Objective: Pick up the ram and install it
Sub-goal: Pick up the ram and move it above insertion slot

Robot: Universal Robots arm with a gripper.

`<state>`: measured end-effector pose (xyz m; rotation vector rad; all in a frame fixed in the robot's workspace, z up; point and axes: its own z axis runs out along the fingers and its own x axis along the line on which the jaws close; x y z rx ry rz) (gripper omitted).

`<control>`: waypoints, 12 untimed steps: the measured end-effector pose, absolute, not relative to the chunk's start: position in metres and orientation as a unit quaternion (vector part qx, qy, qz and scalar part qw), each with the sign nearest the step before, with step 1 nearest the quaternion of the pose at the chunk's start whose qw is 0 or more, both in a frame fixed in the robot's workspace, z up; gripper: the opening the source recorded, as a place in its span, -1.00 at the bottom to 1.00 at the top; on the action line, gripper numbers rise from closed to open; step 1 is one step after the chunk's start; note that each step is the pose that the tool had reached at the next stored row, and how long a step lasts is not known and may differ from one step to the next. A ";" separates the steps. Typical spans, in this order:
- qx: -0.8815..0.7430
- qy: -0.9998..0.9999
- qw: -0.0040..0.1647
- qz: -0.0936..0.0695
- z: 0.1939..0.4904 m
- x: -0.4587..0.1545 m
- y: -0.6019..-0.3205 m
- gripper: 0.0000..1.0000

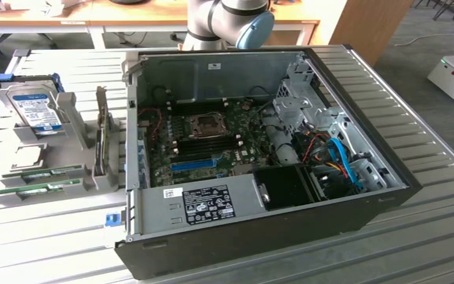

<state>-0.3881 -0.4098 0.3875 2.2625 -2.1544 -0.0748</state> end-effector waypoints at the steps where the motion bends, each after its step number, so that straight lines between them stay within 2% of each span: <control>1: 0.724 -0.690 0.008 -0.024 0.388 -0.388 -0.410 -0.79; 12: 0.724 -0.690 0.008 -0.024 0.387 -0.388 -0.410 -0.79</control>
